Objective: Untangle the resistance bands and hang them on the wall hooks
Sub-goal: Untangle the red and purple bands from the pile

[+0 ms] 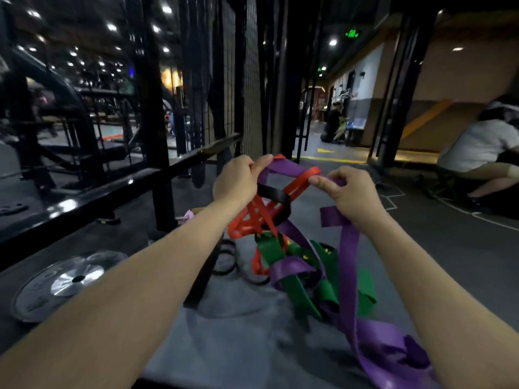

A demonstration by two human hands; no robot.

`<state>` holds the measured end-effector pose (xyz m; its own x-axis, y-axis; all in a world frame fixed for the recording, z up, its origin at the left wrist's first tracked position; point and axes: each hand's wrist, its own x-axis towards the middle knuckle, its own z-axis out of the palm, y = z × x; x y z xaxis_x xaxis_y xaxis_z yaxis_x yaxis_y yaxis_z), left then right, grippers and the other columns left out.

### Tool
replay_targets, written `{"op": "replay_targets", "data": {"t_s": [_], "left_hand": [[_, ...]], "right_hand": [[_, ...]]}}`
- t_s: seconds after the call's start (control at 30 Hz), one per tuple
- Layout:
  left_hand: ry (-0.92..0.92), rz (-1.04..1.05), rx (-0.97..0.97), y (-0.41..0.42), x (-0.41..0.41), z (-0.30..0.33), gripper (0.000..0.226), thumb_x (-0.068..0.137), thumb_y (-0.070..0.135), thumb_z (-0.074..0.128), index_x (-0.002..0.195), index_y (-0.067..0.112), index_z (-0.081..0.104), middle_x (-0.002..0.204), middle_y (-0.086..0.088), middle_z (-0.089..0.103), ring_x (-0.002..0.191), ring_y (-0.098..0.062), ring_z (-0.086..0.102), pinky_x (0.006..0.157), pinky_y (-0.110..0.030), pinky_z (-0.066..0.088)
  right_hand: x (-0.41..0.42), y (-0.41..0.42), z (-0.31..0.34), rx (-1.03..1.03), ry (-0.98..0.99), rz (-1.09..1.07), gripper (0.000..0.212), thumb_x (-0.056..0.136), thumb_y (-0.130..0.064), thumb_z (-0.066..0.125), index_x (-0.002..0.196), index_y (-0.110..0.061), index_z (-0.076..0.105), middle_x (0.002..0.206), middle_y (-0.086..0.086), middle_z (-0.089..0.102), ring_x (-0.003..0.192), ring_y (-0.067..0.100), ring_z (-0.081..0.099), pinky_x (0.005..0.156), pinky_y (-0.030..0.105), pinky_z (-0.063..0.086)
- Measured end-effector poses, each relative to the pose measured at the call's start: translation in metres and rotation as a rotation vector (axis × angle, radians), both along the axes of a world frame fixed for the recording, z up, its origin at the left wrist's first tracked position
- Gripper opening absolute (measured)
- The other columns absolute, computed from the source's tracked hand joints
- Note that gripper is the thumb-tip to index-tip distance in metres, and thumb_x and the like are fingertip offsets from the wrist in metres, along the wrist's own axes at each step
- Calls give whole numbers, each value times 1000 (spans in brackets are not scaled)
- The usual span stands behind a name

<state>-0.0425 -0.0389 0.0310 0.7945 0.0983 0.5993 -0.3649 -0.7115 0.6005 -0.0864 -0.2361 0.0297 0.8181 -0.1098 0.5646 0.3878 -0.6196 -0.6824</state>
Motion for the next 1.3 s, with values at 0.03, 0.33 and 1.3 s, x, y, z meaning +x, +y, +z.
{"op": "replay_targets", "data": {"t_s": [0.03,0.33,1.3], "left_hand": [[-8,0,11,-6,3,15,53,90,61,36,58,19,41,60,3,45,68,-25,53,60,-32,33],[74,-122,118,-26,12,35,46,90,56,41,62,20,42,60,4,43,57,-13,45,51,-26,28],[330,-232,-35,23,38,-20,45,96,48,32,65,16,37,61,0,39,60,-17,42,65,-32,33]], "right_hand": [[2,-5,13,-5,-27,-17,53,74,-48,70,81,4,60,64,9,49,60,19,44,59,32,34],[14,-29,25,-87,16,-44,40,76,-40,72,104,-11,64,90,-1,60,83,14,54,72,24,36],[33,5,-13,-344,268,113,40,79,-40,69,108,-12,61,96,3,64,94,22,59,75,30,43]]}}
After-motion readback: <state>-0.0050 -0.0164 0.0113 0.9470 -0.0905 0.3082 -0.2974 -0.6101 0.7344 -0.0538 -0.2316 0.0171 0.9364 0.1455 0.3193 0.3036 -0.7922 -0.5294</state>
